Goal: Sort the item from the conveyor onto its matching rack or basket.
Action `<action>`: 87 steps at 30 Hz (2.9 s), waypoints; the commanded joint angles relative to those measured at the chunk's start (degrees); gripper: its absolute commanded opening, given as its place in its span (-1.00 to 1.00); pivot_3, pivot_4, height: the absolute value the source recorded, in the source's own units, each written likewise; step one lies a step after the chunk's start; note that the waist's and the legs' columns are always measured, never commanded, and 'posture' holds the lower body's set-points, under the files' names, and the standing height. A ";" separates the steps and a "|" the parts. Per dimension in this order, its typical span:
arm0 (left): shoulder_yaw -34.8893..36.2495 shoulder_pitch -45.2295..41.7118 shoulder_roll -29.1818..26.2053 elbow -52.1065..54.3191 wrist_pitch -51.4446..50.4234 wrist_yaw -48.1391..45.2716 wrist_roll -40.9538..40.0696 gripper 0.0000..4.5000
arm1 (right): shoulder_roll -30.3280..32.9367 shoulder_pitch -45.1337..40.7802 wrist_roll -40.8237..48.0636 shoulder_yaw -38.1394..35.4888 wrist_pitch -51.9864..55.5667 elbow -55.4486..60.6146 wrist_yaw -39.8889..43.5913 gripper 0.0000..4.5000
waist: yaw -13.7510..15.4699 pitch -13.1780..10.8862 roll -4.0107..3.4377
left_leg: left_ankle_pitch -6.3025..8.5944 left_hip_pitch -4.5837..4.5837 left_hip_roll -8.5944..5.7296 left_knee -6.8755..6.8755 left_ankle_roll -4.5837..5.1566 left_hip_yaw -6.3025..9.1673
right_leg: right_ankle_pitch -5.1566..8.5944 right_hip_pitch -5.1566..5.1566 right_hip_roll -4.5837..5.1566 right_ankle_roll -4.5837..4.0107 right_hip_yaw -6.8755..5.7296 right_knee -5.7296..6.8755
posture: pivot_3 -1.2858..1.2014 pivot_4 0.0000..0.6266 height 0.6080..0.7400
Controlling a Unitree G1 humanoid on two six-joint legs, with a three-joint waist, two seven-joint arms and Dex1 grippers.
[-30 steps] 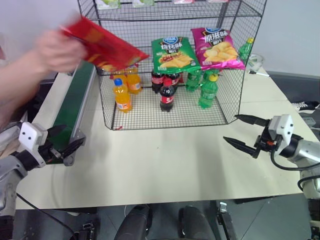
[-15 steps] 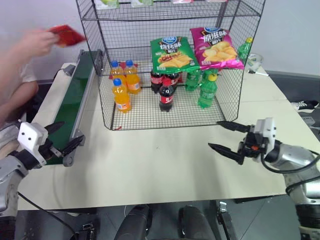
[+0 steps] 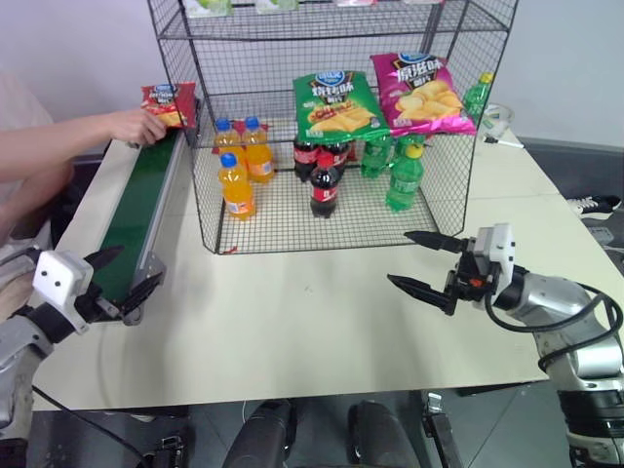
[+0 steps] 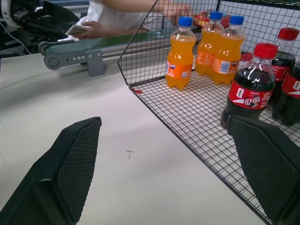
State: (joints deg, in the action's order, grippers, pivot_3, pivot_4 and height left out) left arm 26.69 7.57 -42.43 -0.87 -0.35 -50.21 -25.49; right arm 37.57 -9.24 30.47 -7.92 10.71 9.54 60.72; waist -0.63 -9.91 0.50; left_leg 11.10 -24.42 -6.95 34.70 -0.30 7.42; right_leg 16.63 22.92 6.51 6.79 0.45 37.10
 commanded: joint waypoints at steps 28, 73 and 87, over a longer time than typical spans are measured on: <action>5.63 4.22 -1.95 -6.02 27.35 9.87 17.74 0.98 | -0.69 -2.73 -1.52 0.88 -2.69 -1.81 0.45 1.00 | 0.04 -0.01 0.02 | 0.00 0.00 0.00 -0.02 0.00 -0.01 | 0.00 0.14 0.00 0.00 0.00 0.00 | 0.03 -0.52 1.00; 3.96 23.48 -8.39 -16.66 45.00 68.24 68.15 0.98 | -2.46 -3.71 0.77 9.57 4.27 3.83 7.99 1.00 | 0.06 0.10 0.23 | 0.00 0.06 0.00 -0.39 0.00 -0.10 | -0.12 0.29 0.01 0.27 -0.03 0.02 | 0.03 -0.52 1.00; -0.73 21.01 -8.39 -16.69 42.57 67.95 65.93 0.98 | -3.04 -4.52 -0.35 9.22 3.37 2.38 7.12 1.00 | 0.02 0.12 0.26 | -0.01 0.08 0.00 -0.38 0.00 -0.11 | -0.14 0.29 0.00 0.28 -0.04 0.05 | 0.03 -0.52 1.00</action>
State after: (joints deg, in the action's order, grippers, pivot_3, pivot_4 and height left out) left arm 25.70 28.47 -50.29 -17.78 42.69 16.97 41.81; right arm 34.85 -12.88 29.98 2.23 15.45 11.33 68.01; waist -0.61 -9.79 0.77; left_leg 11.09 -24.34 -6.95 34.32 -0.29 7.32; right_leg 16.49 23.21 6.50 7.08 0.41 37.15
